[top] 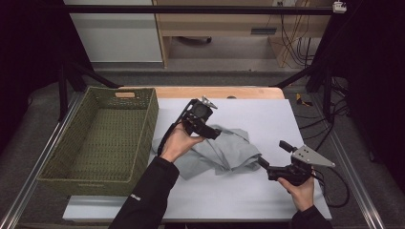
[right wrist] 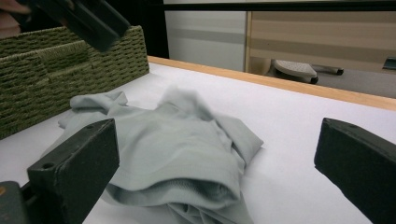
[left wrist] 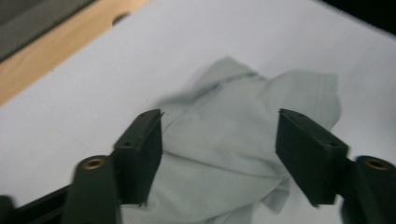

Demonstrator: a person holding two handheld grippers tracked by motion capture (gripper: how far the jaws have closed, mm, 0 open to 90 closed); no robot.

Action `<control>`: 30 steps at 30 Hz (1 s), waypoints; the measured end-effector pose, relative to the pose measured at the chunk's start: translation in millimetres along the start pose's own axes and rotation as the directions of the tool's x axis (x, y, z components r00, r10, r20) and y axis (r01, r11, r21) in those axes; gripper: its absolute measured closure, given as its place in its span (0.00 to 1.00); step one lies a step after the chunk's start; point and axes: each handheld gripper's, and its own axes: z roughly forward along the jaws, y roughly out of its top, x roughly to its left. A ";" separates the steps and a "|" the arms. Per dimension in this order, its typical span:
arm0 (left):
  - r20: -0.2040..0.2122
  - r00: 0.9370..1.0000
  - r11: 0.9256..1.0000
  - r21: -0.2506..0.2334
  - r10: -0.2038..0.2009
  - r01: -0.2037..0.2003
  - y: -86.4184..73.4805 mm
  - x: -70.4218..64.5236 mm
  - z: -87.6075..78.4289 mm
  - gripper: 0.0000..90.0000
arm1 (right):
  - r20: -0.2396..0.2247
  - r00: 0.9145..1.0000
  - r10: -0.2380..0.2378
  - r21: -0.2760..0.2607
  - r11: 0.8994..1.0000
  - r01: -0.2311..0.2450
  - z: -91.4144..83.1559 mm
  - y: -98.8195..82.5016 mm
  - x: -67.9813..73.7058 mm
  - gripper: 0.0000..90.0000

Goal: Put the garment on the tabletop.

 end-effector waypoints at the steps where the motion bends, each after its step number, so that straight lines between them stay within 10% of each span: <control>1: -0.002 1.000 1.000 -0.024 -0.005 0.005 -1.3 -0.6 -4.0 0.27 | 0.000 1.000 -0.003 -0.003 1.000 0.003 0.2 0.1 -0.2 0.01; 11: -0.015 0.999 0.964 -0.266 -0.030 0.025 -40.5 -8.6 -38.2 0.12 | 0.004 1.000 0.015 -0.009 1.000 -0.015 1.6 0.1 0.8 0.01; 14: 0.011 0.999 0.940 -0.337 -0.042 0.043 -56.5 -9.8 -42.0 0.12 | 0.004 1.000 0.018 -0.008 1.000 -0.018 1.3 0.2 0.9 0.01; 15: 0.020 0.999 0.922 -0.385 -0.044 0.049 -68.0 -10.3 -43.8 0.11 | 0.005 1.000 0.017 -0.011 1.000 -0.017 0.9 0.4 0.6 0.01; 24: 0.028 0.997 0.864 -0.496 -0.078 0.081 -112.6 -9.4 -44.5 0.08 | -0.003 1.000 0.015 -0.006 1.000 -0.015 1.6 -0.8 -1.0 0.01; 30: 0.010 0.996 0.849 -0.522 -0.090 0.082 -136.8 -11.8 -40.4 0.07 | -0.004 1.000 0.019 -0.005 1.000 -0.019 1.1 -0.9 -1.0 0.01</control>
